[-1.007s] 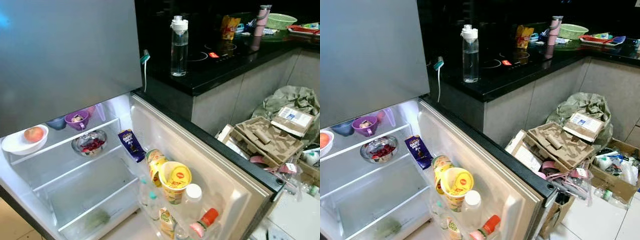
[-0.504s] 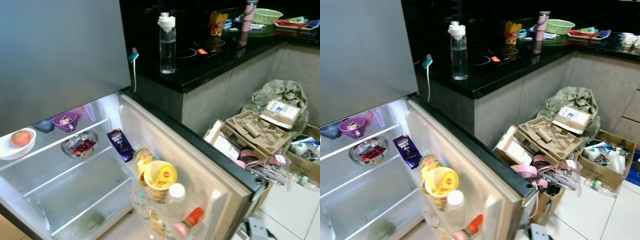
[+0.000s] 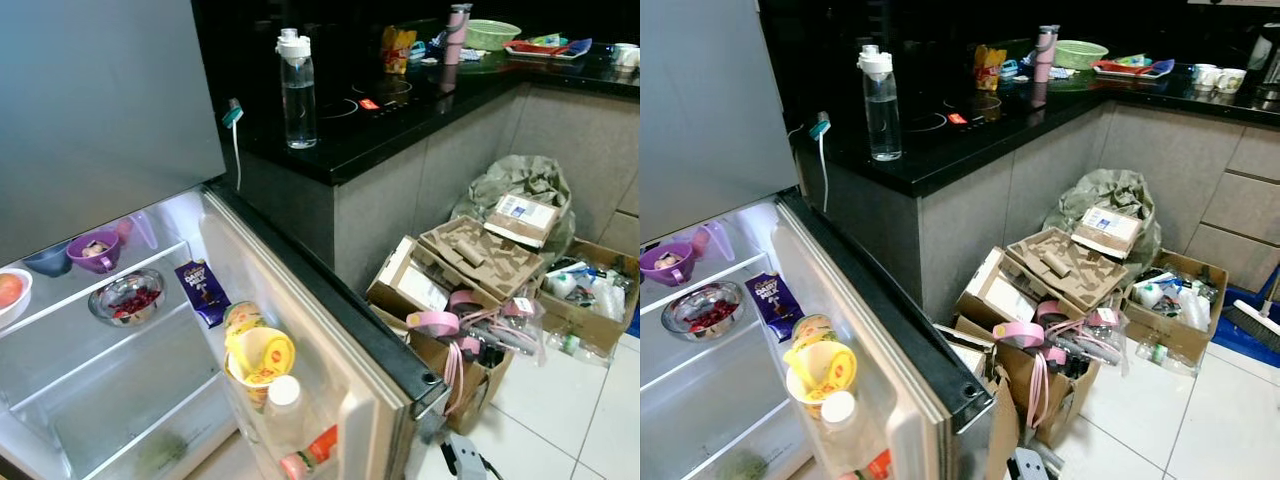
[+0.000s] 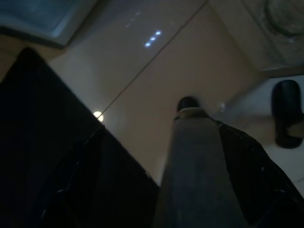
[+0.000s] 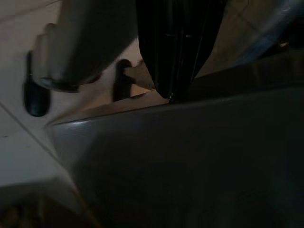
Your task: Restocking fridge
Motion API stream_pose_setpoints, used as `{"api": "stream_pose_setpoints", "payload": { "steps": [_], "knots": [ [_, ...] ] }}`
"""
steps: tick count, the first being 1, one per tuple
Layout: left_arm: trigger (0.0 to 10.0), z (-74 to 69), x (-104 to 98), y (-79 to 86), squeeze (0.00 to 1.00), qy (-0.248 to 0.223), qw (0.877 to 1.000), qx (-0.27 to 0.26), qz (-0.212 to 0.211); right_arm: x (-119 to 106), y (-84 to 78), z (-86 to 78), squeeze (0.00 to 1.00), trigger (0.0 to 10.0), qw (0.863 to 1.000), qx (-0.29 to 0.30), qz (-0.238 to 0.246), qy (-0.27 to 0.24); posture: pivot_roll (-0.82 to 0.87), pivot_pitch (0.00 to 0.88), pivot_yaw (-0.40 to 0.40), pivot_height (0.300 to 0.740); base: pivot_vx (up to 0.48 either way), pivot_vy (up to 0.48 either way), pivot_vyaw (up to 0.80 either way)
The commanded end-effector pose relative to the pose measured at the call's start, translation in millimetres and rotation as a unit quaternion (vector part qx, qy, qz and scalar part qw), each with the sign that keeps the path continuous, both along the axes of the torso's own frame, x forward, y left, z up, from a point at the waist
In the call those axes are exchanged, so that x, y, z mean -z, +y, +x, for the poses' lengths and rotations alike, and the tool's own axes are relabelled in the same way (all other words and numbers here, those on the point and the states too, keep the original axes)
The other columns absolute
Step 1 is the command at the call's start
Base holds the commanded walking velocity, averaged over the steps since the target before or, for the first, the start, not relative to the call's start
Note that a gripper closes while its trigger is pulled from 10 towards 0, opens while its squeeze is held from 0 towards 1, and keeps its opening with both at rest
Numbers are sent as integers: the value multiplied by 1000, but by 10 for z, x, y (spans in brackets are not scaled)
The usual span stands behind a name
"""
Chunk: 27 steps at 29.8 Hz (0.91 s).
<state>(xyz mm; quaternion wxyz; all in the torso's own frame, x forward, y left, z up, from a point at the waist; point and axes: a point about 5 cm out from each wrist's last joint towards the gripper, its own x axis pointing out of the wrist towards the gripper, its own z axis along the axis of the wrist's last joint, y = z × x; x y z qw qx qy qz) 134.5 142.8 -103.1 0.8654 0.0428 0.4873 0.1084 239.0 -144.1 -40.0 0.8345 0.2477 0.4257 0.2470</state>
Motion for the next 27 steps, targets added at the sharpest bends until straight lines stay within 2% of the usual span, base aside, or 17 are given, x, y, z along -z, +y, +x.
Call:
{"api": "stream_pose_setpoints", "payload": {
  "steps": [1, 4, 5, 6, 7, 8, 10, 13, 17, 19, 20, 21, 22, 23, 24, 25, 27],
  "knots": [
    [10000, -421, 101, -499, 0, 76, 995, -25, -58, -332, 274, 313, 0, 10000, 992, -22, 83, -96, -75, 128, 31, 740, 0, 0, 0],
    [10000, -428, 89, -570, 0, 77, 995, -34, -60, -302, 206, 316, 0, 10000, 994, -8, 57, -94, -75, 127, 30, 740, 0, 0, 0],
    [10000, -449, 116, -402, 0, 76, 995, -36, -52, -240, 90, 307, 0, 10000, 996, 19, 3, -87, -72, 124, 25, 740, 0, 0, 0],
    [10000, -472, 142, -103, 0, 73, 996, -34, -40, -142, -154, 269, 0, 10000, 991, 80, -83, -71, -70, 123, 24, 740, 0, 0, 0],
    [10000, -472, 142, -103, 0, 73, 996, -34, -40, -142, -154, 269, 0, 10000, 991, 80, -83, -71, -70, 123, 24, 740, 0, 0, 0],
    [10000, -491, 147, 113, 0, 70, 997, -33, -30, -89, -327, 230, 0, 10000, 981, 121, -140, -60, -70, 123, 24, 740, 0, 0, 0],
    [10000, -422, 121, 281, 0, 57, 998, -10, -11, 5, -765, 49, 0, 10000, 948, 208, -239, -37, -60, 118, 18, 740, 0, 0, 0],
    [10000, -258, 64, 328, 0, 20, 1000, -17, 11, 52, -1066, -151, 0, 10000, 926, 270, -264, -26, -62, 115, 21, 740, 0, 0, 0],
    [10000, -158, 21, 380, 0, -6, 999, -41, 22, 76, -1138, -231, 0, 10000, 921, 282, -268, -20, -62, 115, 21, 740, 0, 0, 0],
    [10000, -10, -39, 419, 0, -35, 997, -65, 30, 120, -1177, -326, 0, 10000, 917, 293, -270, -8, -68, 118, 28, 740, 0, 0, 0],
    [10000, 81, -96, 603, 0, -52, 995, -70, 38, 139, -1176, -355, 0, 10000, 916, 296, -272, -4, -68, 118, 28, 740, 0, 0, 0],
    [10000, 183, -233, 1077, 0, -69, 994, -72, 54, 156, -1165, -376, 0, 10000, 915, 296, -275, -1, -68, 118, 28, 740, 0, 0, 0],
    [10000, 183, -233, 1077, 0, -69, 994, -72, 54, 156, -1165, -376, 0, 10000, 915, 296, -275, -1, -68, 118, 28, 740, 0, 0, 0],
    [10000, 272, -400, 1456, 0, -88, 992, -69, 61, 168, -1144, -386, 0, 10000, 915, 297, -271, -2, -69, 119, 29, 740, 0, 0, 0],
    [10000, 347, -539, 1679, 0, -107, 990, -63, 62, 172, -1121, -382, 0, 10000, 915, 300, -269, -6, -70, 119, 30, 740, 0, 0, 0],
    [10000, 397, -614, 1765, 0, -120, 989, -57, 58, 170, -1101, -372, 0, 10000, 915, 302, -265, -12, -70, 119, 30, 740, 0, 0, 0],
    [10000, 492, -649, 1710, 0, -141, 988, -44, 44, 158, -1062, -342, 0, 10000, 916, 310, -253, -23, -72, 119, 31, 740, 0, 0, 0]
  ]
}}
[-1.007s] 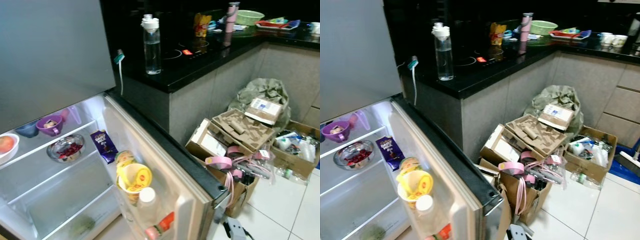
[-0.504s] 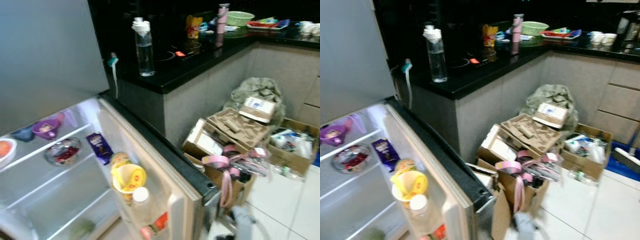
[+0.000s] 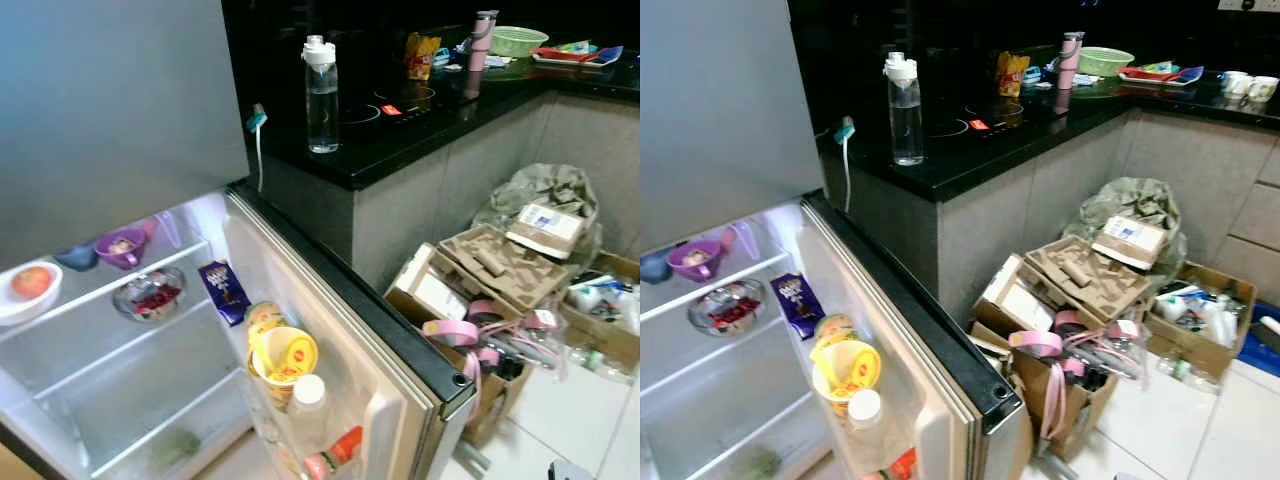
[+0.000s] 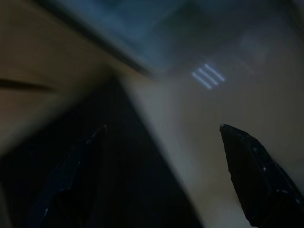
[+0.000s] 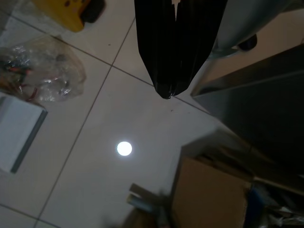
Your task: Restocking fridge
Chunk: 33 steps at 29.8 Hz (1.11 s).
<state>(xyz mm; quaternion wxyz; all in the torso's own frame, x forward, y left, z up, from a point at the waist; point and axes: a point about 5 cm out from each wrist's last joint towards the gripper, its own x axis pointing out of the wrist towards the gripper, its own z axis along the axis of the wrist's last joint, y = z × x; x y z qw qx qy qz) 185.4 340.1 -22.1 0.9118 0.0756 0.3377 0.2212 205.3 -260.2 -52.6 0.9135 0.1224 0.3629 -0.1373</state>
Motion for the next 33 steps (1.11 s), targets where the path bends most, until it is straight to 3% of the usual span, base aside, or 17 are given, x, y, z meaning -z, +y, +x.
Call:
{"api": "stream_pose_setpoints", "payload": {
  "steps": [1, 3, 8, 16, 33],
  "knots": [
    [10000, -16, 161, -263, 0, 12, 998, 33, -50, 33, 100, -5, 0, 10000, 1000, 5, 18, -9, -72, 119, 31, 740, 0, 0, 0],
    [10000, 153, 124, -434, 0, -16, 996, 69, -60, 14, 163, 39, 0, 10000, 999, 8, 29, -33, -76, 119, 36, 740, 0, 0, 0],
    [10000, 265, 128, -612, 0, -21, 994, 93, -60, 26, 219, 40, 0, 10000, 999, 7, 32, -37, -78, 118, 38, 740, 0, 0, 0],
    [10000, 144, 265, -718, 0, 26, 990, 109, -88, 65, 231, -15, 0, 10000, 999, -3, 26, -25, -82, 118, 38, 740, 0, 0, 0],
    [10000, 113, 312, -888, 0, 31, 986, 123, -111, 26, 260, 60, 0, 10000, 999, -21, 20, -36, -84, 121, 29, 740, 0, 0, 0]
  ]
}}
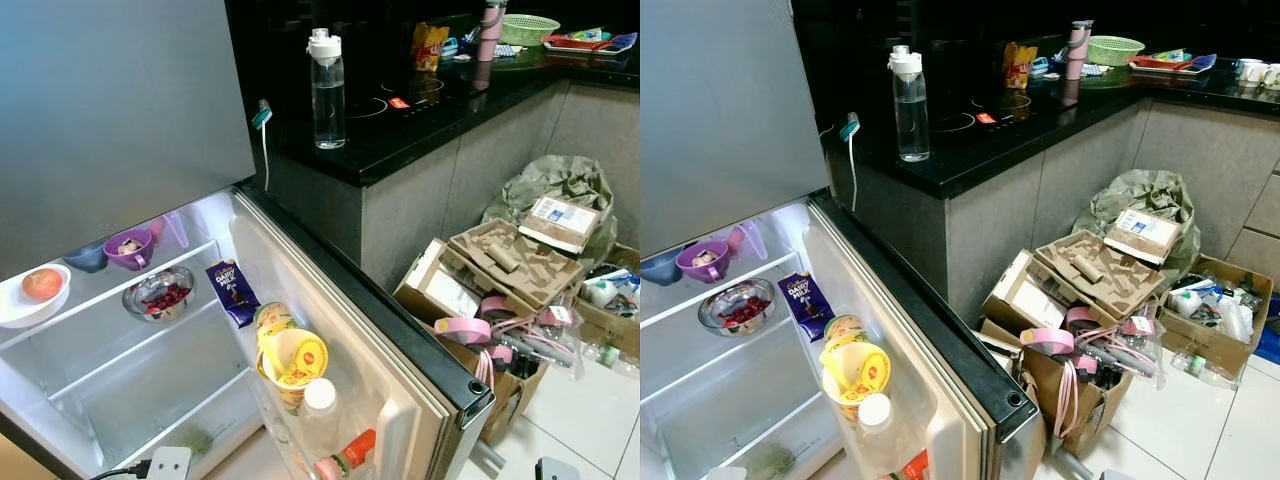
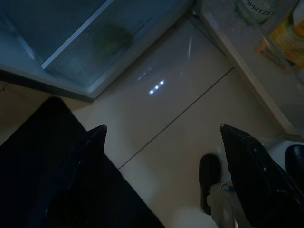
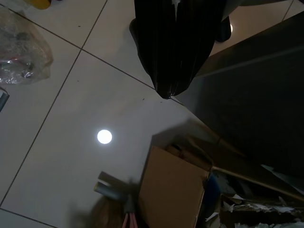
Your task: Restocking fridge
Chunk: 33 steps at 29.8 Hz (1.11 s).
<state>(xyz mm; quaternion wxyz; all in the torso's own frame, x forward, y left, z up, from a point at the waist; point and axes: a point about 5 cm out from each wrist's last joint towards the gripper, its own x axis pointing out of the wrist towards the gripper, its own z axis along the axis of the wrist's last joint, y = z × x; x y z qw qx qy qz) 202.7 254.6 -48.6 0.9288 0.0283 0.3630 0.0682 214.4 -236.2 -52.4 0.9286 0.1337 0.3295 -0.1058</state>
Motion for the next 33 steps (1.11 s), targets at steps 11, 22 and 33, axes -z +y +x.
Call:
{"api": "stream_pose_setpoints", "payload": {
  "steps": [11, 22, 33],
  "knots": [
    [10000, -64, 58, -84, 0, 16, 1000, -1, -16, 27, 29, -24, 0, 10000, 1000, -2, 3, 7, -83, 121, 28, 740, -124, 0, 0],
    [10000, -92, 84, -55, 0, 27, 999, -4, -20, 27, 36, -21, 0, 10000, 1000, -4, 4, 7, -85, 115, 27, 740, -338, 0, 0],
    [10000, -104, 91, -46, 0, 29, 999, -4, -21, 23, 37, -18, 0, 10000, 1000, -5, 4, 4, -87, 110, 28, 740, -349, 0, 0]
  ]
}}
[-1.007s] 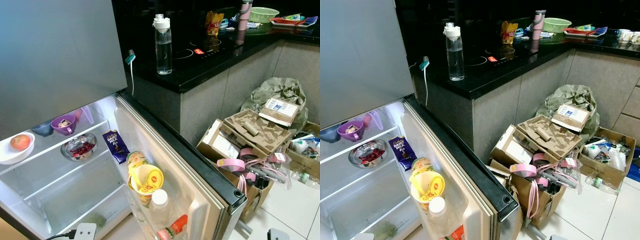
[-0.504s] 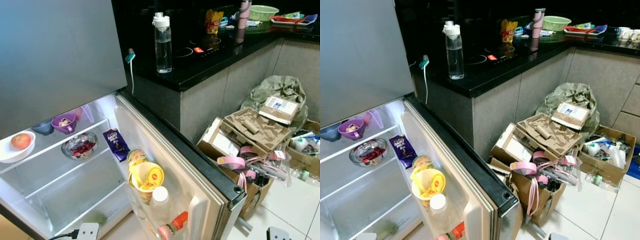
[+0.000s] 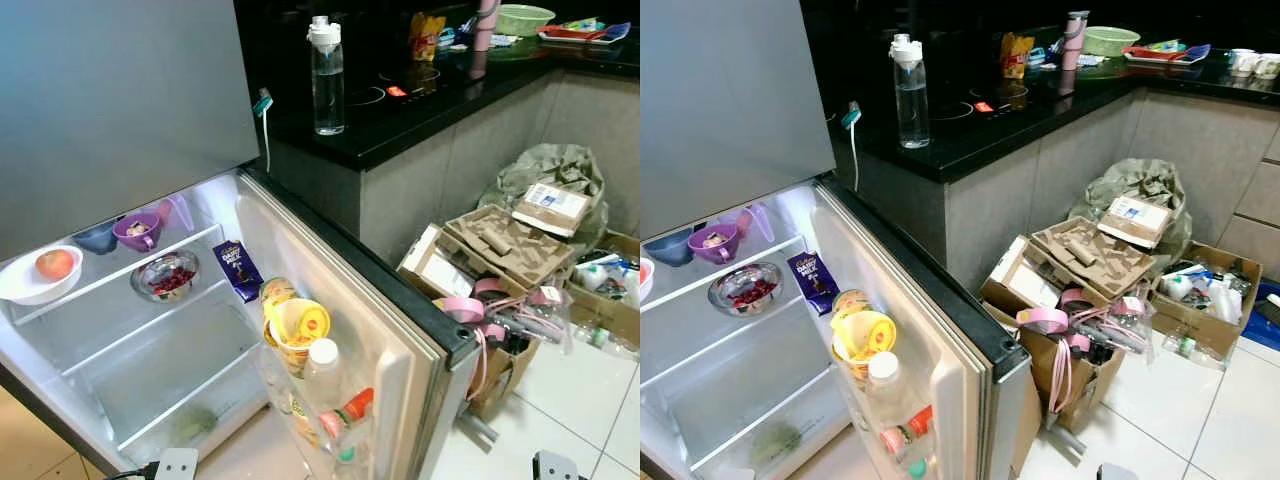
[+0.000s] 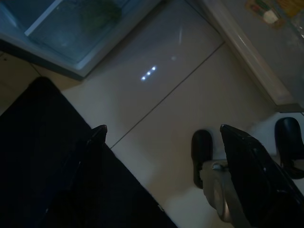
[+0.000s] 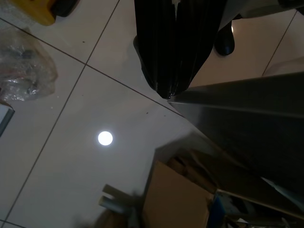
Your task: Restocking fridge
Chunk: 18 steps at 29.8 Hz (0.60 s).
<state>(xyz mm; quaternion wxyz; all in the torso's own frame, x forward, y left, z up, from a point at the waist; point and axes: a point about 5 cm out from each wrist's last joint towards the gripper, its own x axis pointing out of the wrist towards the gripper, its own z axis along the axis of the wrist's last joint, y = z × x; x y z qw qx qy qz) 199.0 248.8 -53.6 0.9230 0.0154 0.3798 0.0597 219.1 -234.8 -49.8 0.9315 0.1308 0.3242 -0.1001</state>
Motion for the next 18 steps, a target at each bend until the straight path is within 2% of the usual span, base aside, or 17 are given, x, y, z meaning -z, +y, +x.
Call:
{"api": "stream_pose_setpoints", "payload": {
  "steps": [1, 18],
  "knots": [
    [10000, -69, 43, 15, 0, 13, 1000, -6, -4, 48, 25, -64, 0, 10000, 1000, 0, 6, 10, -86, 110, 28, 740, -349, 0, 0],
    [10000, -93, 54, 40, 0, 17, 1000, -7, -4, 51, 31, -70, 0, 10000, 1000, -1, 7, 9, -86, 120, 28, 740, -344, 0, 0]
  ]
}}
